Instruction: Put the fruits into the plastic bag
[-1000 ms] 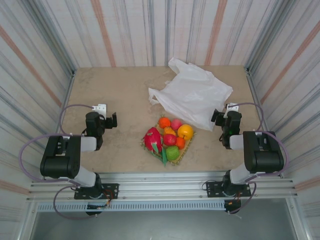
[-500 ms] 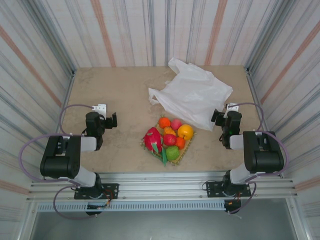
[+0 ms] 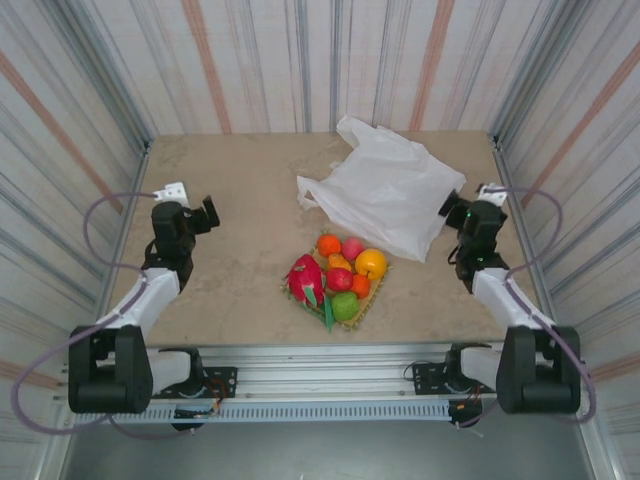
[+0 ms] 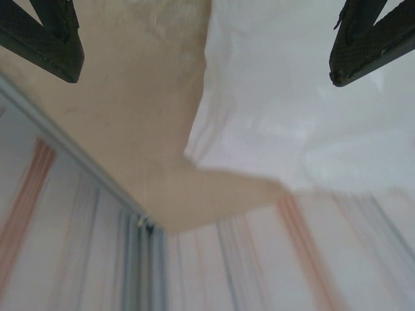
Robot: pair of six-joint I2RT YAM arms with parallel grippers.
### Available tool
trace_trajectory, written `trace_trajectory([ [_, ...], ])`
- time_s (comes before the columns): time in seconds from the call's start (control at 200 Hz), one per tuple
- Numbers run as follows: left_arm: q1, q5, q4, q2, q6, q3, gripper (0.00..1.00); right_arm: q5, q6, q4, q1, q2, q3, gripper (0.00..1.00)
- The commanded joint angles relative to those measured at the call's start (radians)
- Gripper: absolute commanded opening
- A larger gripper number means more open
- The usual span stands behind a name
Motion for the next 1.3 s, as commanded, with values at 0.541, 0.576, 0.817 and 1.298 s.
trace_trajectory([
  [0.541, -0.296, 0.437, -0.281, 0.347, -0.193, 0.373, 0.88, -0.060, 0.088, -0.630, 0.435, 0.621, 0.737, 0.93],
  [0.576, -0.297, 0.458, -0.289, 0.410, -0.193, 0.424, 0.86, -0.072, 0.089, -0.630, 0.435, 0.620, 0.731, 0.93],
  [0.817, -0.297, 0.599, -0.330, 0.727, -0.206, 0.685, 0.75, -0.082, 0.077, -0.622, 0.412, 0.550, 0.644, 0.95],
  [1.298, -0.324, 0.634, -0.281, 0.980, -0.208, 0.916, 0.23, -0.196, 0.130, -0.619, 0.312, 0.444, 0.545, 0.97],
])
